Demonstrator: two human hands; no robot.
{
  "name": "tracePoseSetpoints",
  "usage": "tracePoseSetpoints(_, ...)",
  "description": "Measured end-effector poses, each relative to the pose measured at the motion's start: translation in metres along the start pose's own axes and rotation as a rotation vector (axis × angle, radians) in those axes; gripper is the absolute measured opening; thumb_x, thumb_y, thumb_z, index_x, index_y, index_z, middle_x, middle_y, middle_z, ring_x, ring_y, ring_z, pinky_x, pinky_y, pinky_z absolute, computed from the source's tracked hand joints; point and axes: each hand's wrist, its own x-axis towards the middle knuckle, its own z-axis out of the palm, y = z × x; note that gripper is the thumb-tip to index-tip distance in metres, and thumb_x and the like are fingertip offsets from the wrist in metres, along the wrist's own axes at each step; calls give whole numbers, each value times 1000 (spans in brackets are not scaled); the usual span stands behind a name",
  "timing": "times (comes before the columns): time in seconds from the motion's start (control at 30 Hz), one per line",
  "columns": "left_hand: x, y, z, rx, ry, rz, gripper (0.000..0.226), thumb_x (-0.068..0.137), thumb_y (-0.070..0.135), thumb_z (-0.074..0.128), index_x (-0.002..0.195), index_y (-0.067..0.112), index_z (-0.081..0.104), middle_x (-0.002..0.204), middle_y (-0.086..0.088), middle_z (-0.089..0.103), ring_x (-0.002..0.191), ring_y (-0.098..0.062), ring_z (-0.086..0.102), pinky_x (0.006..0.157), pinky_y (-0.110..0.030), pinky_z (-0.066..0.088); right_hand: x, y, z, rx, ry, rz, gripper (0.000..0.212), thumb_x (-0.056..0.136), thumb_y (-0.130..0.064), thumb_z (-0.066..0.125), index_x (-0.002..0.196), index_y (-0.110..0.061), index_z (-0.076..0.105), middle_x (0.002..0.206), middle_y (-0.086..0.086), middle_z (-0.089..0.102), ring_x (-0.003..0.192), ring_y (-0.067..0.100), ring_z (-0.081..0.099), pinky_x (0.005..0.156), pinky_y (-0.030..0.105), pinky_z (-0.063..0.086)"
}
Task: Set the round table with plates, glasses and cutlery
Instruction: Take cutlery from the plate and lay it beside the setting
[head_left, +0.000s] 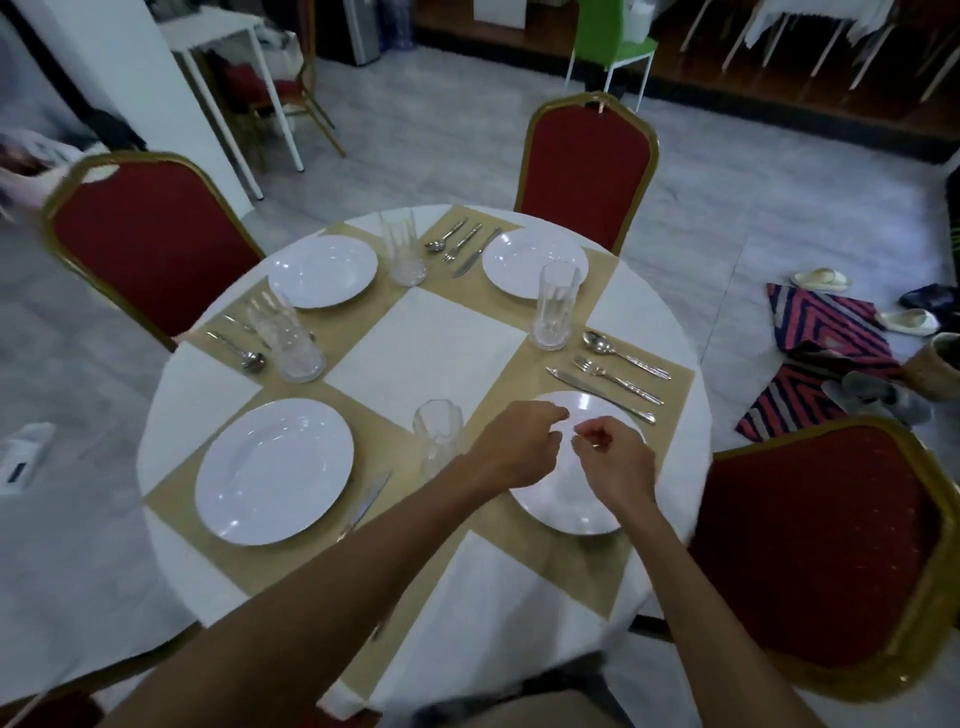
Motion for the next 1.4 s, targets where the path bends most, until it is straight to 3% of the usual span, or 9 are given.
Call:
tracePoseSetpoints(0.27, -131, -63, -23, -63, 57, -33, 33, 94, 16, 50, 122, 12, 68, 122, -2, 70, 117, -17, 61, 101, -24, 39, -107, -20, 66, -2, -155, 18, 6, 86, -17, 69, 89, -20, 73, 85, -10, 71, 81, 4, 64, 75, 18, 46)
tracePoseSetpoints(0.4, -188, -111, -20, -10, 17, -124, 27, 96, 17, 49, 100, 8, 74, 93, -8, 74, 93, -20, 65, 112, -32, 32, -149, -21, 104, -9, -232, 16, 9, 85, -11, 69, 87, -19, 72, 84, -10, 70, 79, 3, 63, 70, 15, 44)
tracePoseSetpoints(0.53, -217, -156, -11, 3, -14, -282, 22, 92, 13, 52, 90, 6, 72, 95, -13, 73, 91, -28, 67, 66, -26, 40, -175, -19, 142, -74, -349, 42, 10, 84, -16, 68, 88, -22, 74, 87, -8, 71, 81, 3, 63, 69, 11, 44)
tracePoseSetpoints(0.63, -221, -176, 2, -2, -24, -376, 20, 86, 9, 52, 74, 3, 67, 78, -17, 68, 79, -33, 64, 59, -30, 37, -183, -16, 163, -119, -395, 73, 11, 85, -18, 66, 92, -22, 74, 88, -9, 70, 80, 2, 62, 62, 4, 39)
tracePoseSetpoints(0.73, -221, -187, 20, 20, 27, -463, 19, 83, 8, 52, 68, 8, 64, 76, -15, 66, 77, -32, 63, 58, -29, 37, -183, -11, 180, -148, -407, 132, 9, 86, -17, 63, 90, -20, 70, 89, -5, 70, 81, 6, 63, 63, 11, 44)
tracePoseSetpoints(0.87, -217, -194, 37, 49, 81, -511, 16, 88, 10, 51, 74, 13, 59, 82, -7, 51, 82, -29, 59, 61, -30, 37, -180, -2, 195, -209, -387, 207, 10, 88, -22, 59, 85, -17, 67, 86, -2, 68, 83, 15, 64, 75, 31, 55)
tracePoseSetpoints(1.0, -203, -193, 42, 64, 84, -497, 18, 89, 11, 50, 94, 13, 67, 101, -8, 53, 94, -28, 57, 72, -37, 48, -178, 5, 199, -222, -345, 236, 18, 92, -32, 64, 85, -15, 65, 83, -1, 67, 77, 13, 61, 65, 23, 44)
tracePoseSetpoints(1.1, -193, -191, 43, 90, 80, -492, 25, 91, 11, 50, 107, 17, 67, 109, -6, 54, 99, -26, 57, 75, -38, 50, -174, 5, 204, -214, -315, 265, 22, 90, -36, 65, 84, -15, 65, 81, -1, 67, 79, 17, 63, 68, 28, 48)
tracePoseSetpoints(1.4, -188, -206, 39, 35, 60, -417, 31, 89, 11, 51, 109, 25, 70, 102, -4, 59, 89, -26, 63, 73, -36, 53, -170, -8, 215, -253, -228, 426, 20, 80, -35, 70, 88, -17, 69, 86, 2, 70, 83, 23, 68, 69, 28, 52)
